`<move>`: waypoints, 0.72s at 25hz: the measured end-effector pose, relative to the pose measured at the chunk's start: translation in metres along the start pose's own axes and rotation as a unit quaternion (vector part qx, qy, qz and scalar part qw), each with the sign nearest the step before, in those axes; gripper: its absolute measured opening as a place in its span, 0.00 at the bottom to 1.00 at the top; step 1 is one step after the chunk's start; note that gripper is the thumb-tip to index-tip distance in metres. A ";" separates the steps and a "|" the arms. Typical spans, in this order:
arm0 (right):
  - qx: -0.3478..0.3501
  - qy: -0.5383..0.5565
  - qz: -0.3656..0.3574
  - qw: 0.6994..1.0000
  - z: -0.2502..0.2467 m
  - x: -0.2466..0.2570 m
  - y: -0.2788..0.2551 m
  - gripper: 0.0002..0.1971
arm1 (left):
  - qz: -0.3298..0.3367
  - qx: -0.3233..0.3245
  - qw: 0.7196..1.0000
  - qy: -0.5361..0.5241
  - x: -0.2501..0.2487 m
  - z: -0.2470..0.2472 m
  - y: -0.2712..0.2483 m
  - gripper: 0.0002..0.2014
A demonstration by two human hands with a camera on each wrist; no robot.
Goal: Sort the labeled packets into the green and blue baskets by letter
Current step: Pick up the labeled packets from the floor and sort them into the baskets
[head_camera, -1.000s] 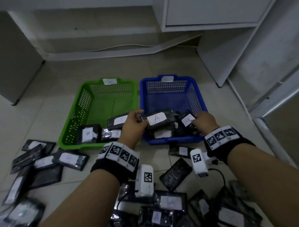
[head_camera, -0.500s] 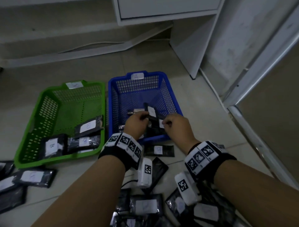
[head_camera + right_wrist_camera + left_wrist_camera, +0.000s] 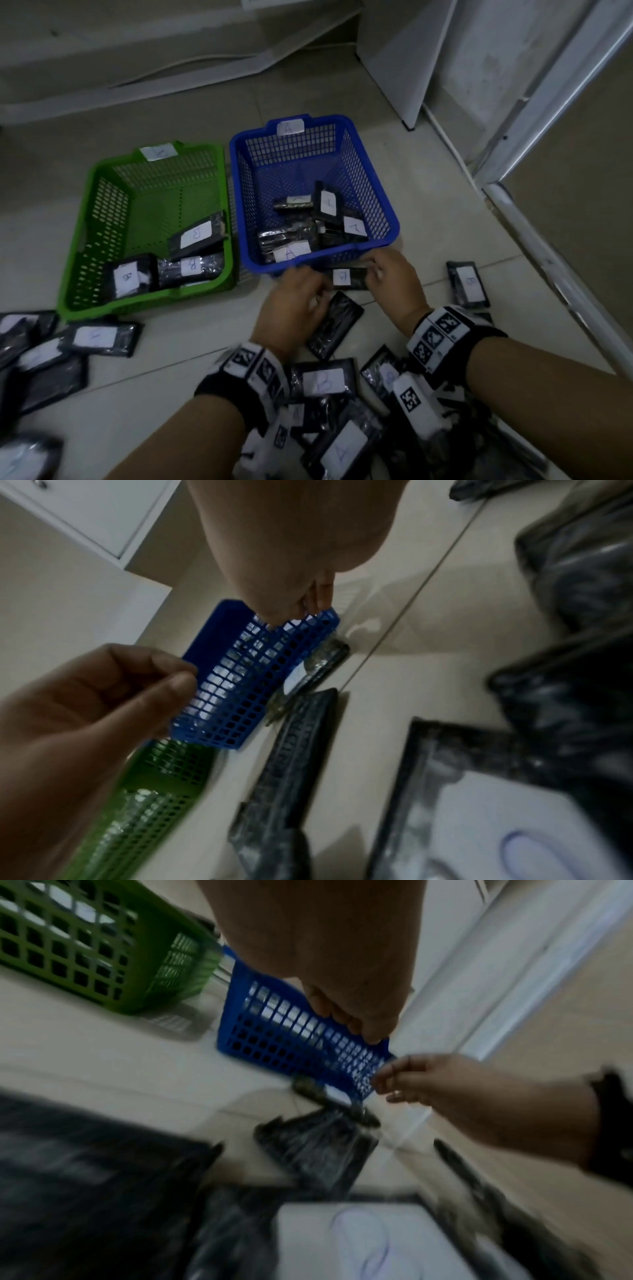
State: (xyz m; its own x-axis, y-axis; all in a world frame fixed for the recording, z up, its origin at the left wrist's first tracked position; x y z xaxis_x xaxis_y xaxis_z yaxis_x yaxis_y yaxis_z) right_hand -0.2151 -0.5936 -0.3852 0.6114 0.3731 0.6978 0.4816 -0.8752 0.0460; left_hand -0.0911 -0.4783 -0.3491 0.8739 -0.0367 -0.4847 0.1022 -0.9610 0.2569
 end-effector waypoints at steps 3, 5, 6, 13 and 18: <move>0.100 -0.091 -0.050 0.990 0.023 0.000 0.001 0.22 | -0.069 0.179 0.981 0.028 0.020 0.056 -0.036 0.26; 0.113 -0.135 -0.046 0.983 0.032 -0.001 0.003 0.23 | -0.132 0.212 0.967 0.043 0.030 0.070 -0.047 0.36; 0.116 -0.163 -0.041 0.979 0.036 -0.002 0.003 0.22 | -0.148 0.210 0.965 0.048 0.031 0.071 -0.048 0.36; 0.191 -0.114 0.018 0.975 0.037 0.019 -0.013 0.08 | -0.304 0.292 0.853 -0.307 0.048 0.022 -0.045 0.09; 0.177 0.064 0.061 0.980 0.030 0.055 -0.015 0.06 | -0.345 0.263 0.732 -0.525 0.066 -0.033 -0.049 0.13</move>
State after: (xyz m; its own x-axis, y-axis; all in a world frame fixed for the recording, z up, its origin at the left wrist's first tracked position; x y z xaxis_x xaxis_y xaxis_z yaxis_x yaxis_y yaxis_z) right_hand -0.1701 -0.5507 -0.3691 0.6047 0.2110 0.7680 0.6117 -0.7406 -0.2782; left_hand -0.0231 -0.4246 -0.3664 -0.1755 0.5819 -0.7941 -0.0904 -0.8127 -0.5756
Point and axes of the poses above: each hand's wrist, its own y-axis towards the middle knuckle, its own z-axis out of the palm, x = y × z, the point moved 8 cm from there along y, towards the middle knuckle, and after that the axes turned 1 degree about z, right-handed, at the moved point
